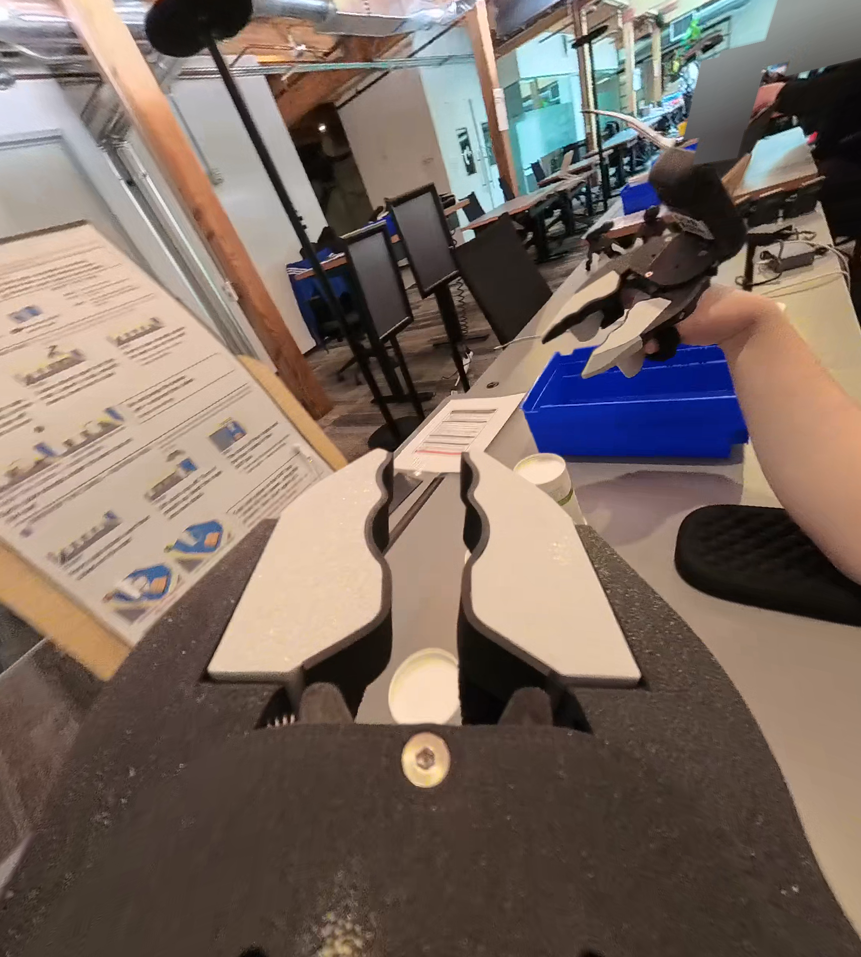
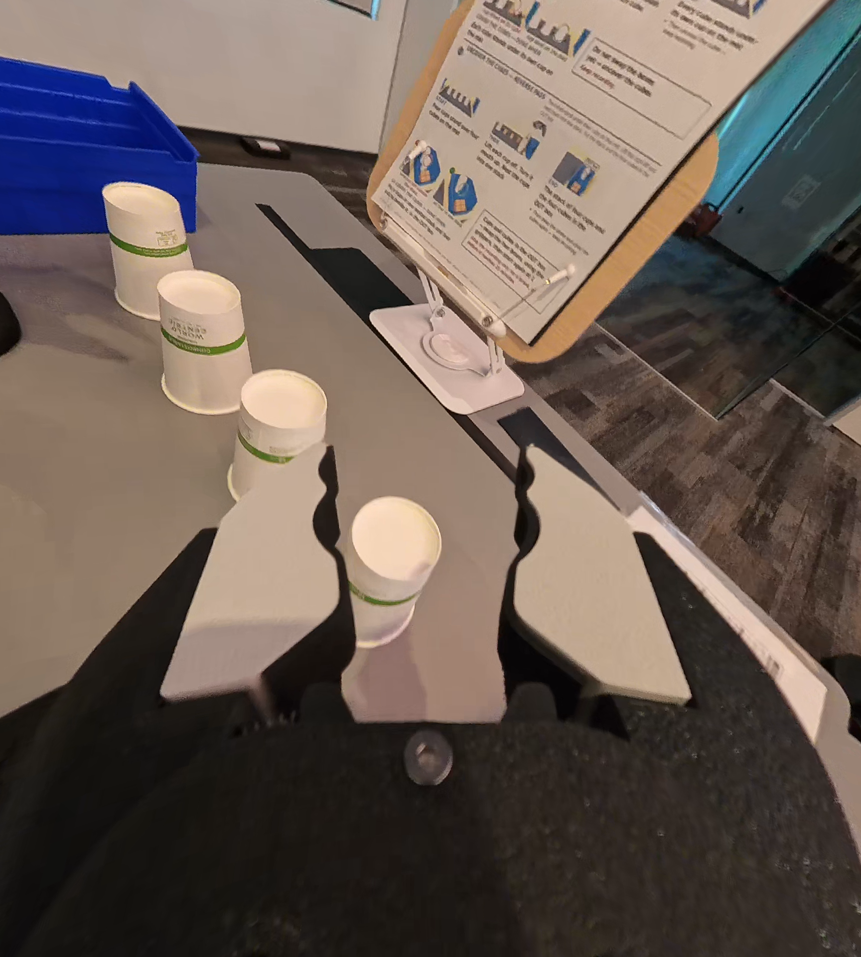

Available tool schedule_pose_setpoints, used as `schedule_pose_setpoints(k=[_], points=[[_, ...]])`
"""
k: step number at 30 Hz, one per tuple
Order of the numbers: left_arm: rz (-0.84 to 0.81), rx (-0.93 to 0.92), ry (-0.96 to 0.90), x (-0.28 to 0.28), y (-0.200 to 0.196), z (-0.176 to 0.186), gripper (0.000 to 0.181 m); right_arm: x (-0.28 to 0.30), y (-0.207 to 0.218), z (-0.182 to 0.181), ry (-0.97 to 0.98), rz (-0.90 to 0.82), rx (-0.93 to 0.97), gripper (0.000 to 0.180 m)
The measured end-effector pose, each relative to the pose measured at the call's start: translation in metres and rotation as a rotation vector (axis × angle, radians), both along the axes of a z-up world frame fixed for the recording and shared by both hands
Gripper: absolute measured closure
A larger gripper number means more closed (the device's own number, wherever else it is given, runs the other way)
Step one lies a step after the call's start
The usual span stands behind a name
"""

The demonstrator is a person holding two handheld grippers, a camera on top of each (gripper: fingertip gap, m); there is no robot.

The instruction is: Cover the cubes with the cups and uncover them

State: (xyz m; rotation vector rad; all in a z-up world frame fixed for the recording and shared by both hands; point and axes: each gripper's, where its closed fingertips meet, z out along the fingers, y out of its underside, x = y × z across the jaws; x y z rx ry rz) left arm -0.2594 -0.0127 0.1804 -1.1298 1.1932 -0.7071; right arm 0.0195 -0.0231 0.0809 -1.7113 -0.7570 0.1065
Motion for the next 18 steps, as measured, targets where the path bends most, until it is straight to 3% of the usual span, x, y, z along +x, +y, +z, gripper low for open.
schedule_pose_setpoints(k=[5, 11, 18], points=[[-0.144, -0.007, 0.078, 0.074, -0.002, -0.021, 0.158, 0.024, -0.016, -0.008, 0.000, -0.078, -0.024, 0.114], [-0.171, -0.031, 0.458, 0.152, 0.032, -0.095, 0.147, 0.041, -0.032, -0.017, 0.007, -0.129, -0.057, 0.115], [-0.242, 0.096, 0.756, 0.203, 0.027, -0.164, 0.139, 0.052, -0.043, -0.017, 0.059, -0.138, -0.038, 0.116]])
